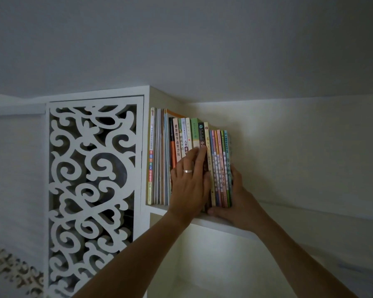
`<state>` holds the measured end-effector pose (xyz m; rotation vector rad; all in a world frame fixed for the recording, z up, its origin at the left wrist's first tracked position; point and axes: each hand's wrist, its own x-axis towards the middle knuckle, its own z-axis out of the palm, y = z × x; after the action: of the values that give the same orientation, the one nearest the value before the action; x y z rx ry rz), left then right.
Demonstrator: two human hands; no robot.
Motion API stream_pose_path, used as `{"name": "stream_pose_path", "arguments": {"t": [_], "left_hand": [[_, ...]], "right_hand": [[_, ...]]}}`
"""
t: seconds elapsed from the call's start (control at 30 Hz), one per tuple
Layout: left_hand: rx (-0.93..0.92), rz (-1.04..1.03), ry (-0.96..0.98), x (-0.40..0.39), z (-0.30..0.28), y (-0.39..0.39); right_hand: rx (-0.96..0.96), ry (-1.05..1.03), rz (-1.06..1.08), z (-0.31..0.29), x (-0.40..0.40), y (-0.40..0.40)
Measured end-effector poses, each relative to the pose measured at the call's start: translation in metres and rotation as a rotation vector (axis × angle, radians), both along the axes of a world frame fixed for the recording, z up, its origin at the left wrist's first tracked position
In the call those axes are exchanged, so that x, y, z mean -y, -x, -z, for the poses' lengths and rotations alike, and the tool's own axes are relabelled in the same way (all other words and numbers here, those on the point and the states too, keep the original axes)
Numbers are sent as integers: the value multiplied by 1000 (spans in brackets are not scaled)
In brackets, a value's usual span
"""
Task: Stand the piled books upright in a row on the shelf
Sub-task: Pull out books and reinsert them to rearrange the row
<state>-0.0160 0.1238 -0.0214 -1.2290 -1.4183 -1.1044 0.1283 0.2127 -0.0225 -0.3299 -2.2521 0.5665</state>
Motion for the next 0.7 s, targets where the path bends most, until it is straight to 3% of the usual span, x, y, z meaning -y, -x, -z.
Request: {"name": "stream_pose_path", "arguments": {"t": [0.3,0.47,0.57,0.7], "left_hand": [[92,-92,-39,-2,0,11],[273,-153,-140,-3,2,21],[193,-133,-53,5,3,26],[-48,-194,101,19,7,41]], "right_hand": [[-54,28,-43,1,3,0],[-47,17,60,8,4,6],[-28,-5,86,9,2,10],[-27,13,108,9,6,15]]}}
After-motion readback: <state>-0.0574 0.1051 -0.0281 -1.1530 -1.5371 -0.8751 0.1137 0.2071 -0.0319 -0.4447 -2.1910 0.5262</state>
